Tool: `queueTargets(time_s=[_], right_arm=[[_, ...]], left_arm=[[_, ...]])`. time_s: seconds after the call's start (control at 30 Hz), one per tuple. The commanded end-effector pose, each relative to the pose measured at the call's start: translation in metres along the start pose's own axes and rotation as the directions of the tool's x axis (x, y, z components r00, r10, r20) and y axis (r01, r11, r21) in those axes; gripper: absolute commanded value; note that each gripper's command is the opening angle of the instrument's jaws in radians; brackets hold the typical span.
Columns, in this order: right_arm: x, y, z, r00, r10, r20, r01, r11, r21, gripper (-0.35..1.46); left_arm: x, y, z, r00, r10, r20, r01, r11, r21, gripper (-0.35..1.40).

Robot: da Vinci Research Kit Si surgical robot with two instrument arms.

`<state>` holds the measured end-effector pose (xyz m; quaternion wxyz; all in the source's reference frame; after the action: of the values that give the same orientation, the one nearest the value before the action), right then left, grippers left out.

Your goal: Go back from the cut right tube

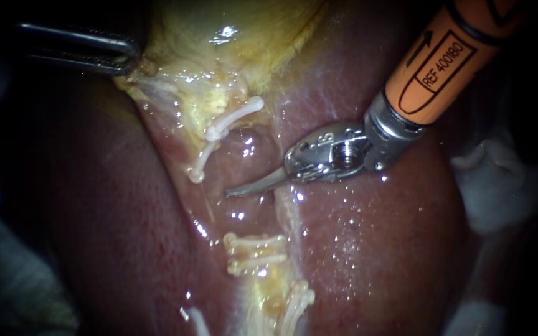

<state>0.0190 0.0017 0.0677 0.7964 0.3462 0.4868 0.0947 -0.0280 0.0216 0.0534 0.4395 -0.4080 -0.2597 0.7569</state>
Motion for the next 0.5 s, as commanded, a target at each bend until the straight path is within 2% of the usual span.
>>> queueTargets(time_s=[0.03, 0.07, 0.17, 0.23, 0.4, 0.5], right_arm=[[0.0, 0.0, 0.0001, 1.0, -0.001, 0.0, 0.001, 1.0, 0.0, -0.15], [-0.0002, -0.0001, 0.0002, 1.0, -0.002, 0.001, 0.002, 1.0, 0.001, 0.27], [-0.0003, -0.0003, 0.0002, 1.0, -0.003, -0.009, 0.003, 0.999, -0.052, 1.03], [-0.0003, -0.0002, 0.0002, 1.0, -0.003, -0.014, 0.001, 0.997, -0.077, 1.16], [-0.0004, -0.0004, 0.0, 1.0, -0.001, -0.016, 0.0, 0.996, -0.086, 1.24], [-0.0005, -0.0008, -0.0005, 1.0, -0.003, -0.023, 0.0, 0.993, -0.118, 1.29]], left_arm=[[0.0, -0.0001, 0.0, 1.0, 0.0, 0.0, 0.0, 1.0, -0.001, -0.35], [0.0, -0.0001, 0.0001, 1.0, 0.001, 0.0, -0.001, 1.0, -0.001, -0.35], [0.0, -0.0002, 0.0, 1.0, 0.001, 0.001, -0.001, 1.0, -0.002, -0.35], [0.0, -0.0003, 0.0, 1.0, 0.001, 0.001, -0.001, 1.0, -0.002, -0.35], [0.0, -0.0003, 0.0001, 1.0, 0.001, 0.001, -0.001, 1.0, -0.002, -0.35], [0.0, -0.0004, 0.0001, 1.0, 0.001, 0.001, -0.001, 1.0, -0.002, -0.35]])
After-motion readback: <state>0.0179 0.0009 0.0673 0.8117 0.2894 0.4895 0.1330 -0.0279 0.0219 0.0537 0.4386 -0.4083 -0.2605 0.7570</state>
